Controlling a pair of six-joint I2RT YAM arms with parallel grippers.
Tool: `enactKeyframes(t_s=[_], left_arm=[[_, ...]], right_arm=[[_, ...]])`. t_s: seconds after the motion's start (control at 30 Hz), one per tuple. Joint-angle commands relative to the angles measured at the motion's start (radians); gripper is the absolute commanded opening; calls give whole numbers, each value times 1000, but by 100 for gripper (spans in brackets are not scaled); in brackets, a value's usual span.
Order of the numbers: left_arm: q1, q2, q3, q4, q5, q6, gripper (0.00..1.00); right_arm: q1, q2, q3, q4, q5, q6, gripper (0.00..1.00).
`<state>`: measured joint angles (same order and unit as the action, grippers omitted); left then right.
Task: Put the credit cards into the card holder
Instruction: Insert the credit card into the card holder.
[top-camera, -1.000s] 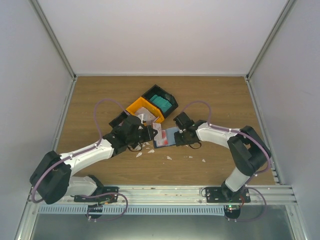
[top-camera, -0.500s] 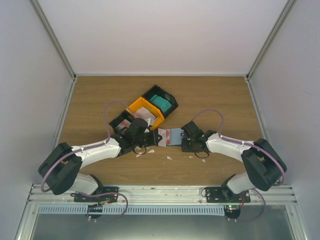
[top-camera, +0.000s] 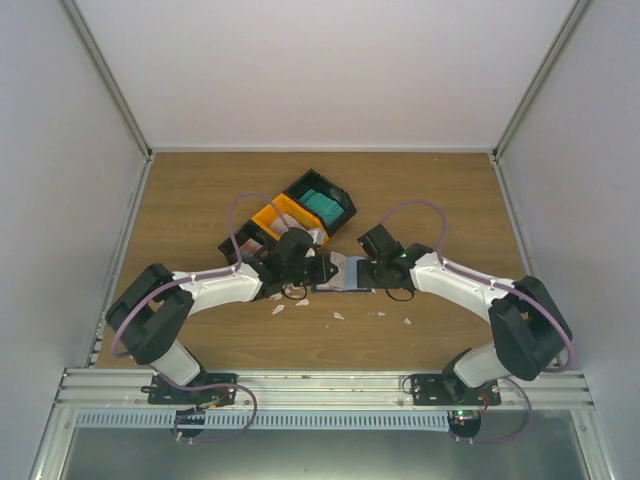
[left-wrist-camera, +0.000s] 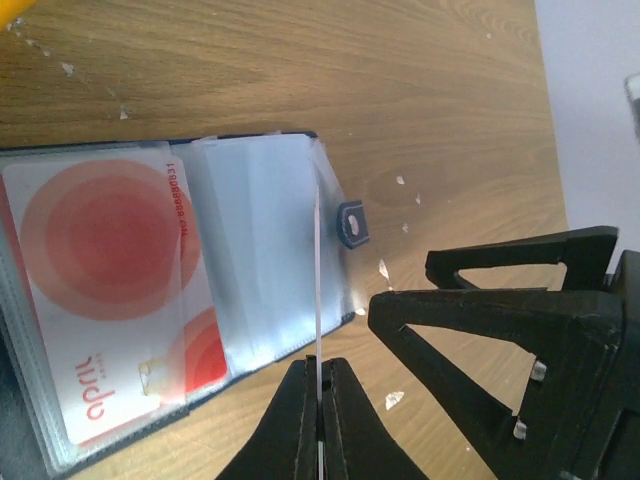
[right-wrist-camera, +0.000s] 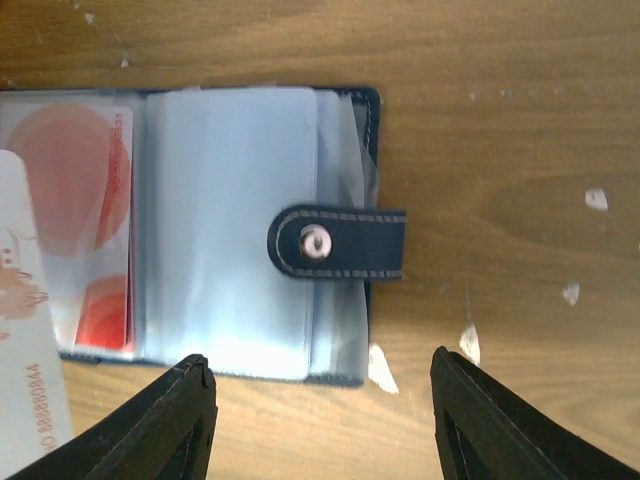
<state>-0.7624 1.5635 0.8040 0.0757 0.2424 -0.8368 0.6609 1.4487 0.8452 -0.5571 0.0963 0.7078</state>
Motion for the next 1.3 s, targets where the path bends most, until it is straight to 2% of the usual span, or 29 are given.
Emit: enactKeyframes(t_s=[0.0,0.17,0.4,0.67,0.8,1.27], left_arm=[[-6,57,40,48,-46,18,0],[-1,96,64,12,-112,30,0],[6,141,83,34,-93,39,0],[9,148,68,30,-168,-17,0],[9,159,67,61,-145,-32,0],[9,217,57,119,-81,-89,0]], right_arm=[[-11,76,43,6,44,-51,59],[-29,133,38,34,39,-64,59],[-53,193,15,54,10,-98,57],[-64,202,-8,36,10,-100,49],[-66,208,-9,34,-3,-100,46],[-65,204,-19,39,-15,-84,46]])
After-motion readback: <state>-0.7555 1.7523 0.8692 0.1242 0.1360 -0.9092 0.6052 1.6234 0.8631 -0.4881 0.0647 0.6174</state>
